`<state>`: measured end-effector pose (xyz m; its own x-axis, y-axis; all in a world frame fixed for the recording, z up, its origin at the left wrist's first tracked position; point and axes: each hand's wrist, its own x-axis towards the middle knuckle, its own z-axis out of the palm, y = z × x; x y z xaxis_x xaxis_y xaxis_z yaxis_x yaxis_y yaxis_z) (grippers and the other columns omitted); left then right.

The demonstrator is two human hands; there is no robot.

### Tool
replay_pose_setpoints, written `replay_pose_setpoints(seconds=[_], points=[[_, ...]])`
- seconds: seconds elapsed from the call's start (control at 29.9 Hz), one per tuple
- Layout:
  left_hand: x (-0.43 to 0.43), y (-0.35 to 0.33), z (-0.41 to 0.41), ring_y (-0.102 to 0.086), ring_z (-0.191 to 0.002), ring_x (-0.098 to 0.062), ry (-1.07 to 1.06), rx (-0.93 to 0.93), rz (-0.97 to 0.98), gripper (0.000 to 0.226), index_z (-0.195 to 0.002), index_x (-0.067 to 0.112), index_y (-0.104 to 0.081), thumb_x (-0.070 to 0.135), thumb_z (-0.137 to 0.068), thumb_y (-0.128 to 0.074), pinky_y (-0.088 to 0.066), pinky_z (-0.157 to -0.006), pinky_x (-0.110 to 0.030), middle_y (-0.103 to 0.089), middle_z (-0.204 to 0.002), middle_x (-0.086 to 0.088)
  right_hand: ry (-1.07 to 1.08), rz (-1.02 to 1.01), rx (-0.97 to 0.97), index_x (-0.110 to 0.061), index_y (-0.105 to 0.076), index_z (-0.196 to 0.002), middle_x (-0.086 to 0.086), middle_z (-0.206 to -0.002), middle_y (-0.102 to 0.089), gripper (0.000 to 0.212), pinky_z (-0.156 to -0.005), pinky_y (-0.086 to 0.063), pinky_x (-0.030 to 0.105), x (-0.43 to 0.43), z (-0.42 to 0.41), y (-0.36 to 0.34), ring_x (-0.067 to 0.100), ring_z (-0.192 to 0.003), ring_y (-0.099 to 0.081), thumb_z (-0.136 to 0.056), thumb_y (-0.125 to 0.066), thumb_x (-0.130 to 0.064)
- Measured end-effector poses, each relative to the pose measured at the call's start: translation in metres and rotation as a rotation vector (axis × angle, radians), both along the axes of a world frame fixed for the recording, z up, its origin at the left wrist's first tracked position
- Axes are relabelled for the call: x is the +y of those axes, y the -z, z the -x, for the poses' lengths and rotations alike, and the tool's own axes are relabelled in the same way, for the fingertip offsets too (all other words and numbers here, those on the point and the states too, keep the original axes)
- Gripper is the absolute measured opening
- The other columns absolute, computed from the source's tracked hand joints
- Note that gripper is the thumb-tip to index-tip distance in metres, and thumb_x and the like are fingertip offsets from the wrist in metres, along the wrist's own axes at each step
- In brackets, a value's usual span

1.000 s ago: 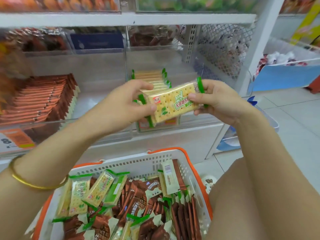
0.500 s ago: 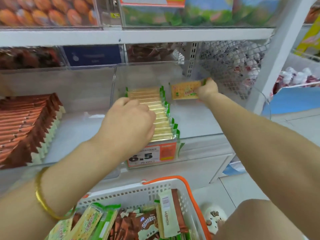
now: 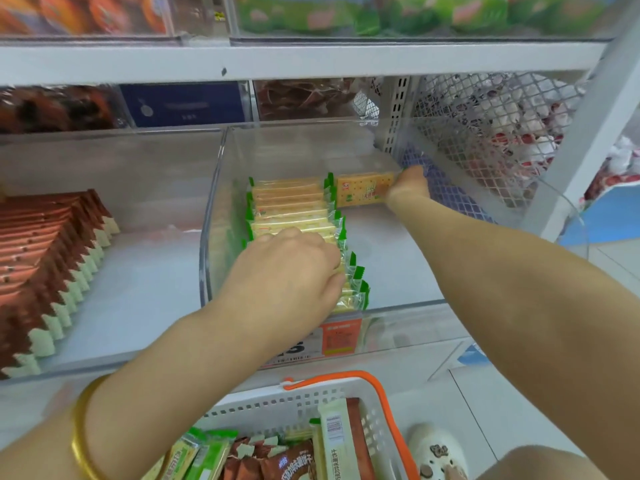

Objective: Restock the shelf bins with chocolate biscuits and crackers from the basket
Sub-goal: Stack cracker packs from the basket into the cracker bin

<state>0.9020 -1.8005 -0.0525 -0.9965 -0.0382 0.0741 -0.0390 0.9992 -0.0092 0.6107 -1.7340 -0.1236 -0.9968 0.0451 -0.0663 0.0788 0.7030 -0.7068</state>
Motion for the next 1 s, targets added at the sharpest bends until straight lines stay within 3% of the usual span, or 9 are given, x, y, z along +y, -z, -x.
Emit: replay_pose_setpoints(seconds=[0.17, 0.23, 0.3, 0.37, 0.43, 0.53, 0.67, 0.87, 1.0], points=[[-0.001, 0.001, -0.005, -0.049, -0.106, -0.016, 0.016, 0.094, -0.089, 0.035, -0.109, 0.022, -0.06, 0.039, -0.098, -0.031, -0.041, -0.093, -0.036, -0.059, -0.111, 0.008, -0.038, -0.042, -0.038, -0.005, -0.034, -0.134, 0.015, -0.133, -0.048, 0.08, -0.098, -0.045, 0.042, 0.005, -0.006, -0.008, 0.034, -0.122, -0.049, -0.075, -0.079, -0.034], [-0.001, 0.001, -0.01, -0.052, -0.101, -0.019, 0.036, 0.158, -0.134, 0.04, -0.104, 0.019, -0.063, 0.038, -0.094, -0.03, -0.044, -0.088, -0.038, -0.062, -0.105, 0.006, -0.027, -0.082, -0.019, -0.004, -0.034, -0.135, 0.016, -0.131, -0.051, 0.078, -0.084, -0.048, 0.039, 0.009, -0.009, -0.014, 0.035, -0.117, -0.053, -0.076, -0.077, -0.033], [0.001, 0.002, -0.017, -0.057, -0.094, -0.022, 0.068, 0.238, -0.16, 0.041, -0.096, 0.016, -0.066, 0.036, -0.089, -0.031, -0.049, -0.081, -0.04, -0.065, -0.096, 0.004, -0.029, -0.095, -0.009, -0.005, -0.04, -0.133, 0.013, -0.13, -0.055, 0.067, -0.062, -0.043, 0.037, 0.016, -0.011, -0.02, 0.038, -0.094, -0.058, -0.08, -0.072, -0.029], [0.003, 0.004, -0.023, -0.059, -0.09, -0.024, 0.069, 0.282, -0.151, 0.039, -0.093, 0.016, -0.066, 0.033, -0.088, -0.031, -0.05, -0.078, -0.04, -0.066, -0.093, 0.003, -0.06, -0.099, 0.003, -0.005, -0.039, -0.133, 0.011, -0.13, -0.053, 0.066, -0.055, -0.041, 0.035, 0.02, -0.018, -0.028, 0.034, -0.086, -0.053, -0.081, -0.072, -0.028], [0.007, 0.003, -0.028, -0.059, -0.09, -0.025, 0.074, 0.273, -0.146, 0.041, -0.093, 0.015, -0.066, 0.034, -0.087, -0.03, -0.05, -0.078, -0.041, -0.066, -0.093, 0.002, -0.142, -0.103, 0.001, -0.004, -0.034, -0.135, 0.012, -0.127, -0.05, 0.067, -0.073, -0.051, 0.04, 0.024, -0.032, -0.033, 0.034, -0.105, -0.055, -0.084, -0.07, -0.027], [0.01, 0.004, -0.03, -0.056, -0.093, -0.024, 0.064, 0.233, -0.17, 0.05, -0.097, 0.015, -0.065, 0.038, -0.086, -0.023, -0.048, -0.082, -0.041, -0.065, -0.097, 0.002, -0.24, -0.17, 0.012, -0.002, -0.047, -0.13, 0.009, -0.115, -0.052, 0.045, -0.098, -0.046, 0.033, 0.023, -0.046, -0.03, 0.029, -0.121, -0.052, -0.09, -0.061, -0.018], [0.009, 0.004, -0.023, -0.052, -0.104, -0.022, 0.039, 0.196, -0.21, 0.045, -0.105, 0.017, -0.064, 0.038, -0.089, -0.028, -0.044, -0.091, -0.039, -0.063, -0.107, 0.003, -0.344, -0.239, -0.012, -0.005, -0.056, -0.127, 0.017, -0.13, -0.055, 0.042, -0.098, -0.047, 0.037, 0.027, -0.043, -0.024, 0.031, -0.12, -0.054, -0.086, -0.058, 0.0], [0.011, 0.004, -0.004, -0.047, -0.112, -0.02, -0.005, 0.103, -0.27, 0.033, -0.114, 0.02, -0.06, 0.038, -0.097, -0.037, -0.04, -0.095, -0.039, -0.059, -0.117, 0.003, -0.467, -0.561, 0.191, -0.009, -0.056, -0.12, 0.018, -0.13, -0.042, 0.04, -0.097, -0.044, 0.037, 0.041, -0.038, -0.019, 0.041, -0.113, -0.05, -0.081, -0.066, -0.004], [0.013, 0.005, 0.01, -0.048, -0.111, -0.022, -0.007, 0.035, -0.295, 0.035, -0.109, 0.019, -0.062, 0.041, -0.097, -0.036, -0.041, -0.095, -0.041, -0.059, -0.113, 0.001, -0.6, -0.574, 0.289, -0.011, -0.061, -0.116, 0.015, -0.119, -0.059, 0.033, -0.088, -0.045, 0.034, 0.052, -0.031, -0.017, 0.034, -0.107, -0.055, -0.083, -0.065, -0.009]])
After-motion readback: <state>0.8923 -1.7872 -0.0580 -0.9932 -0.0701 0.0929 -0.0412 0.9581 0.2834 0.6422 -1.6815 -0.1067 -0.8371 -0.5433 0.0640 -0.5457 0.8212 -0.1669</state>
